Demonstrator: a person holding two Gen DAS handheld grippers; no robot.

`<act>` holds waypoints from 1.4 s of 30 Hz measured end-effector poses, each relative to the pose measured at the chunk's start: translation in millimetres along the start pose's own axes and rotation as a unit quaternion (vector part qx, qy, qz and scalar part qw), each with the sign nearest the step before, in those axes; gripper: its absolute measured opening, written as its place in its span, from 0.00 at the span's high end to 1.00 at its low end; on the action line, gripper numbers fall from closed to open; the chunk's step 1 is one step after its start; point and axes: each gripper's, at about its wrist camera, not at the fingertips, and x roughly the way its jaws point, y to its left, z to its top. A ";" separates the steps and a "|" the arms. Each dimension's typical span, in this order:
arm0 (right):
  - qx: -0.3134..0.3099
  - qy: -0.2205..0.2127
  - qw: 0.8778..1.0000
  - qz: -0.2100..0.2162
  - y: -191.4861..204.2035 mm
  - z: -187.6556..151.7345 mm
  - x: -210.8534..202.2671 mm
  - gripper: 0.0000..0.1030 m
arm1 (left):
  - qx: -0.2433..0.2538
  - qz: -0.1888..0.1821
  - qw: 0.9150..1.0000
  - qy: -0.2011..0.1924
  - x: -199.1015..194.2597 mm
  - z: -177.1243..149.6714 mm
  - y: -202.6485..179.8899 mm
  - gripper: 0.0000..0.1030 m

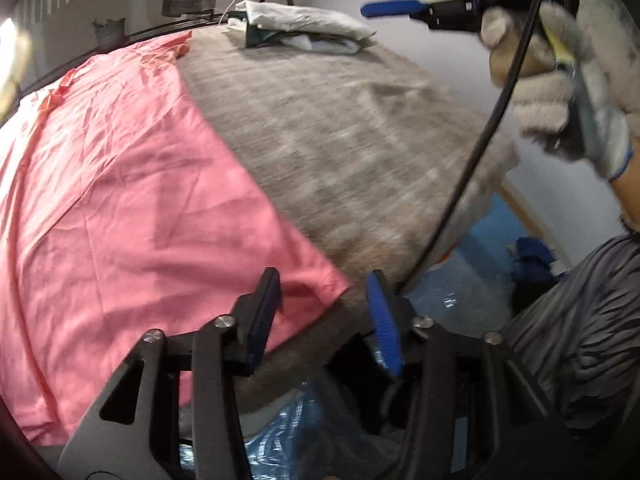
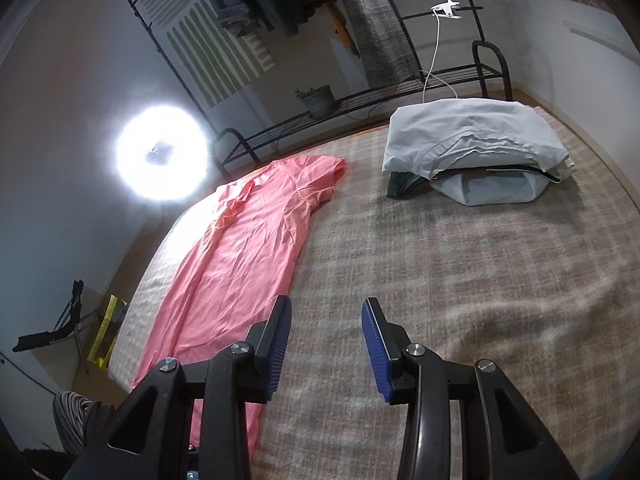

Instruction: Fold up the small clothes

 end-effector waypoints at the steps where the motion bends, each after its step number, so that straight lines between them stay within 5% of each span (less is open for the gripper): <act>1: 0.000 0.002 1.000 0.005 -1.1 2.3 3.4 0.62 | 0.003 0.005 1.000 -0.003 0.5 -0.9 1.3 0.72; 6: 0.007 0.021 0.999 0.039 -4.1 20.7 34.0 0.59 | 0.013 0.004 1.000 -0.004 -0.1 -1.1 10.3 0.98; 17: 0.063 0.057 0.994 0.074 -11.2 96.4 165.4 0.55 | -0.081 -0.066 0.993 -0.047 -42.8 12.3 38.5 0.99; 24: 0.171 0.056 0.979 0.100 -33.9 114.3 235.4 0.56 | -0.081 -0.074 0.993 -0.041 -44.0 7.8 39.1 0.99; 30: 0.184 0.066 0.976 0.093 -34.3 120.2 268.7 0.56 | -0.086 -0.081 0.992 -0.037 -40.0 3.6 40.8 0.99; 36: 0.183 0.074 0.977 0.077 -29.1 130.8 285.5 0.71 | -0.097 -0.087 0.990 -0.045 -43.4 2.6 47.7 0.99; 39: 0.177 0.078 0.978 0.074 -23.1 135.8 290.2 0.94 | -0.107 -0.092 0.989 -0.050 -45.5 1.3 52.4 0.99; 42: 0.164 0.071 0.983 0.036 -14.9 140.9 287.9 1.00 | -0.120 -0.097 0.986 -0.056 -49.0 -0.4 59.6 1.00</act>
